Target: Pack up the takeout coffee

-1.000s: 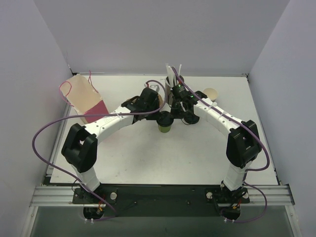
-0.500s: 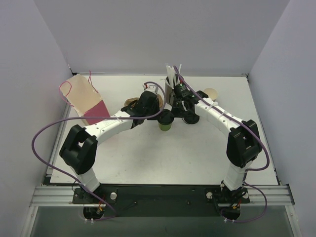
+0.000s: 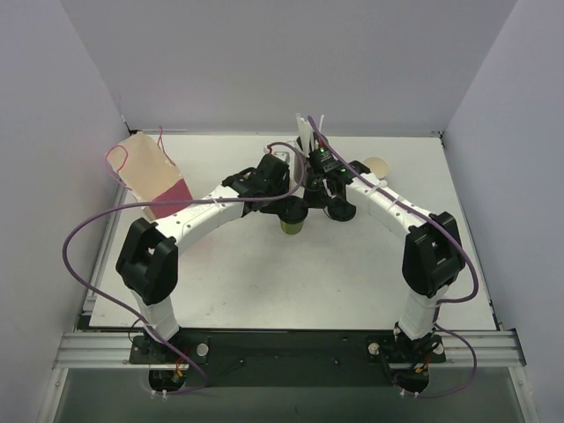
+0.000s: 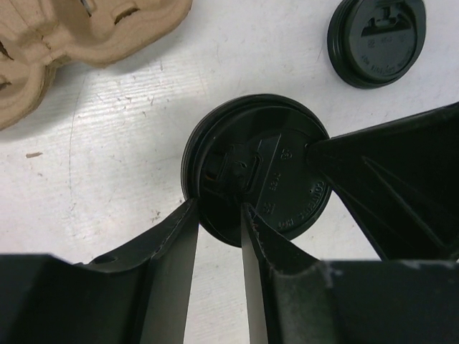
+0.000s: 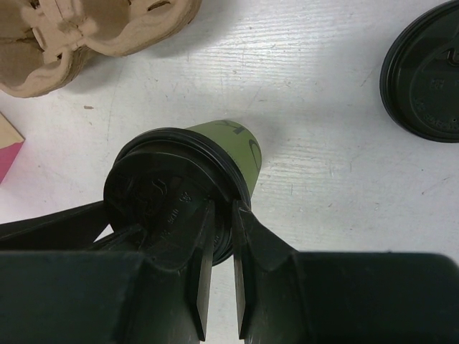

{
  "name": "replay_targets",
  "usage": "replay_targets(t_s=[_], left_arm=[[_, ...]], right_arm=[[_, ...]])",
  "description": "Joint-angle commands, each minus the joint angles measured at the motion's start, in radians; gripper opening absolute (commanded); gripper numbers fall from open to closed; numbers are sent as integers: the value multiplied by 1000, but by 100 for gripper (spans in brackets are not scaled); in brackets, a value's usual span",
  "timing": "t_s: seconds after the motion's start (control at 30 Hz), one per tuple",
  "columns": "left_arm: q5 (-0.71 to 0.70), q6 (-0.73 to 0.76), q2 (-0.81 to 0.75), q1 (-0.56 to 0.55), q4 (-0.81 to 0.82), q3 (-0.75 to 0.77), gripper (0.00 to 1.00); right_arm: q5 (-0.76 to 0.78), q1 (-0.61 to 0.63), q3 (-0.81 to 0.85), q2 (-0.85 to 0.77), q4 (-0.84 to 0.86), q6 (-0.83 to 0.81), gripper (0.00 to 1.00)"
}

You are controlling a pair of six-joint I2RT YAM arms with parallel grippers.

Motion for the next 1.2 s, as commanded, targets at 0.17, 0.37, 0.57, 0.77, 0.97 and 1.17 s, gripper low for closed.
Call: replay_targets(t_s=[0.17, 0.37, 0.57, 0.77, 0.97, 1.17], left_arm=[[3, 56, 26, -2, -186, 120, 41], [-4, 63, 7, 14, -199, 171, 41], [0, 66, -20, 38, -205, 198, 41], [25, 59, -42, 60, -173, 180, 38], [66, 40, -7, 57, -98, 47, 35], [68, 11, 27, 44, -69, -78, 33]], right_arm=[[-16, 11, 16, 78, -161, -51, 11], [-14, 11, 19, 82, -167, -52, 11], [-12, 11, 20, 85, -167, -51, 11], [-12, 11, 22, 90, -169, -51, 11], [-11, 11, 20, 96, -170, -51, 11], [-14, 12, 20, 105, -170, -51, 11]])
